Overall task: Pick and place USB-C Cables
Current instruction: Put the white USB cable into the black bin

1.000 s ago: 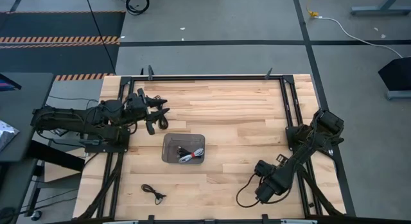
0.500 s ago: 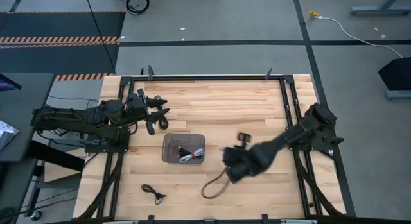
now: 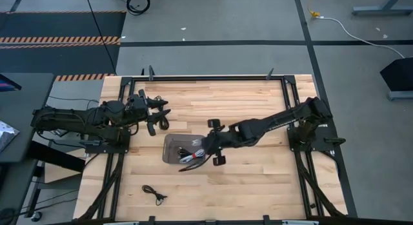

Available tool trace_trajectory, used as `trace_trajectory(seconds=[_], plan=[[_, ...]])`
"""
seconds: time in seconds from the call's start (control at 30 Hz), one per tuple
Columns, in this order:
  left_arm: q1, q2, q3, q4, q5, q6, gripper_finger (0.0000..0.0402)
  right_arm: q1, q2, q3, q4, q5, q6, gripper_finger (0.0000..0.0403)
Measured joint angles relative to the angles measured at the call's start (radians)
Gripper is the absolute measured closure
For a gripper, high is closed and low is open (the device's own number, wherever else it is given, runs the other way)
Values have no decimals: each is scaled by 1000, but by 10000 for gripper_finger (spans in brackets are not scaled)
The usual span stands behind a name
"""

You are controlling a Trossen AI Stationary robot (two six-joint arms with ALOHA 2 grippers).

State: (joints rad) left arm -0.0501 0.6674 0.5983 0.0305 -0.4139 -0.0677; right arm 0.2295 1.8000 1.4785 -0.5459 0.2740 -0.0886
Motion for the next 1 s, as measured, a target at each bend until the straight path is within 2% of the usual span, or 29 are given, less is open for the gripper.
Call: trace_trajectory(seconds=[0.1, 0.37, 0.63, 1.0], plan=[[0, 0, 0, 0, 0, 0, 228, -13, 0, -8, 106, -51, -46, 381], [0, 0, 0, 1, 0, -6, 228, -29, 69, -10, 183, -116, -97, 381], [0, 0, 0, -1, 0, -7, 228, -42, 147, -8, 276, -81, -151, 381], [0, 0, 0, -5, 0, -4, 228, -71, 197, -10, 289, -92, -121, 380]])
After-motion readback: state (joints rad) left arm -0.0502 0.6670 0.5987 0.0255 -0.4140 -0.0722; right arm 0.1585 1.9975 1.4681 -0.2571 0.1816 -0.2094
